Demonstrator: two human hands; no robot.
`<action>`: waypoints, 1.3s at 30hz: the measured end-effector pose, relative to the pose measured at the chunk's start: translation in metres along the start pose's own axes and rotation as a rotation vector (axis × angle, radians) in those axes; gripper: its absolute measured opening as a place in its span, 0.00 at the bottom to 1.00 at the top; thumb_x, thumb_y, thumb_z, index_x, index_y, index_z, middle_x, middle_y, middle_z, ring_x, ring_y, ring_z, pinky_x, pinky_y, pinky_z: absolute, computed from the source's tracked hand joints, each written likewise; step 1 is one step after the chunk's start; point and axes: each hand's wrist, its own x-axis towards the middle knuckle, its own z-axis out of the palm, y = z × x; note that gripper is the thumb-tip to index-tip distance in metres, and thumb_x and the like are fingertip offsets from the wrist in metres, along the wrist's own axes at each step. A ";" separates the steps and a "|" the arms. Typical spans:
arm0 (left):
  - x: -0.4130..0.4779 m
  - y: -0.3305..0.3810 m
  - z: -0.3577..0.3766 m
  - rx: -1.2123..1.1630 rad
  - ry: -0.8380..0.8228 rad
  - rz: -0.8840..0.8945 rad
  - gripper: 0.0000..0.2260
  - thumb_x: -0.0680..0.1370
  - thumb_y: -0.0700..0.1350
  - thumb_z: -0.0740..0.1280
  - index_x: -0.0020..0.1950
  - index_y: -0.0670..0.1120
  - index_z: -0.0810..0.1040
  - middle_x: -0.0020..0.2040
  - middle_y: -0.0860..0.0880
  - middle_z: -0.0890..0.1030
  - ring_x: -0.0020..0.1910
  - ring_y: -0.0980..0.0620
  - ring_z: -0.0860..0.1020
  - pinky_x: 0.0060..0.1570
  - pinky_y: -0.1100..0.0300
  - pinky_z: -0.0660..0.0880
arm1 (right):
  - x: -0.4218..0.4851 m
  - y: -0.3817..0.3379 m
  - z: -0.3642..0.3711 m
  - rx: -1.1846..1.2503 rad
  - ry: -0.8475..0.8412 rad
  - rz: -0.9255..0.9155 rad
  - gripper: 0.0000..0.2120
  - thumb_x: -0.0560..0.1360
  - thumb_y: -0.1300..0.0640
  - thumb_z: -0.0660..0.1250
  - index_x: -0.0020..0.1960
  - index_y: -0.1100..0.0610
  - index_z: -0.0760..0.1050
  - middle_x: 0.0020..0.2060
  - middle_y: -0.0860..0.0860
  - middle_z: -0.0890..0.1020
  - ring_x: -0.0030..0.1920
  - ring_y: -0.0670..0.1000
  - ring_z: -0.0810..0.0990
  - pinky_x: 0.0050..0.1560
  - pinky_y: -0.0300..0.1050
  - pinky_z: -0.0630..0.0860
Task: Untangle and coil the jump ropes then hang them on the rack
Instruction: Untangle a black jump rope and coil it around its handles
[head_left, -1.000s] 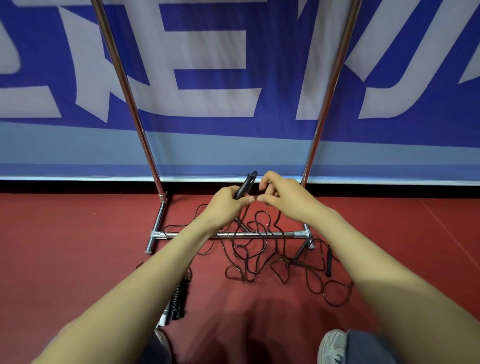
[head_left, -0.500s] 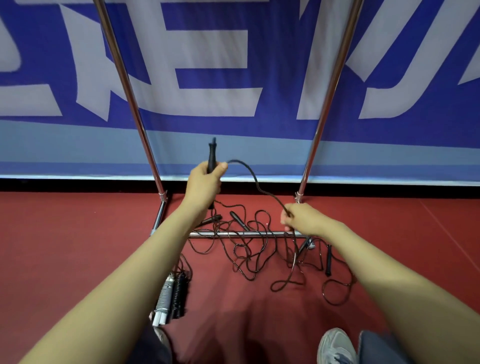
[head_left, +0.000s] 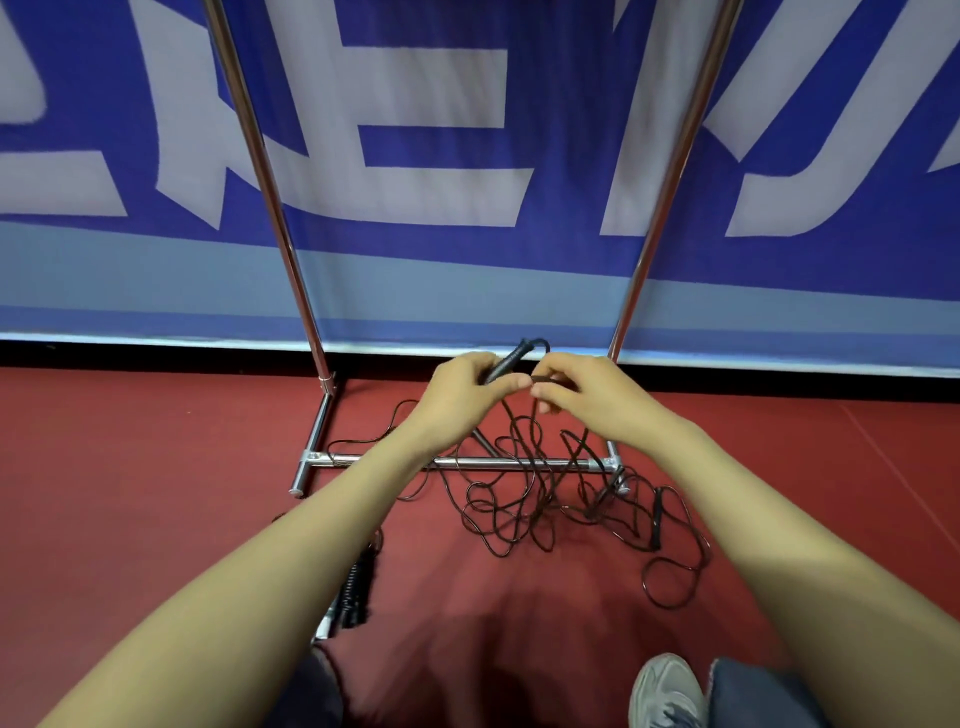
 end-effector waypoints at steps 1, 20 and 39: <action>0.000 0.004 0.000 -0.056 0.062 0.018 0.16 0.76 0.52 0.70 0.38 0.43 0.71 0.29 0.53 0.65 0.28 0.54 0.62 0.31 0.57 0.60 | 0.000 0.003 -0.001 0.004 0.001 0.025 0.05 0.79 0.55 0.64 0.47 0.54 0.77 0.37 0.47 0.83 0.40 0.46 0.80 0.45 0.42 0.73; -0.004 0.000 0.004 0.140 -0.104 -0.009 0.12 0.74 0.48 0.73 0.36 0.43 0.74 0.27 0.54 0.67 0.24 0.58 0.63 0.24 0.69 0.59 | 0.002 0.014 0.004 -0.242 -0.147 -0.047 0.08 0.79 0.50 0.63 0.51 0.50 0.79 0.41 0.47 0.78 0.46 0.47 0.71 0.49 0.46 0.69; 0.006 -0.010 -0.024 -0.386 0.240 -0.194 0.05 0.78 0.43 0.66 0.42 0.46 0.74 0.30 0.52 0.67 0.29 0.52 0.65 0.33 0.60 0.64 | 0.017 0.047 0.007 -0.072 0.152 0.403 0.03 0.79 0.61 0.60 0.50 0.56 0.72 0.45 0.55 0.82 0.43 0.54 0.81 0.48 0.47 0.78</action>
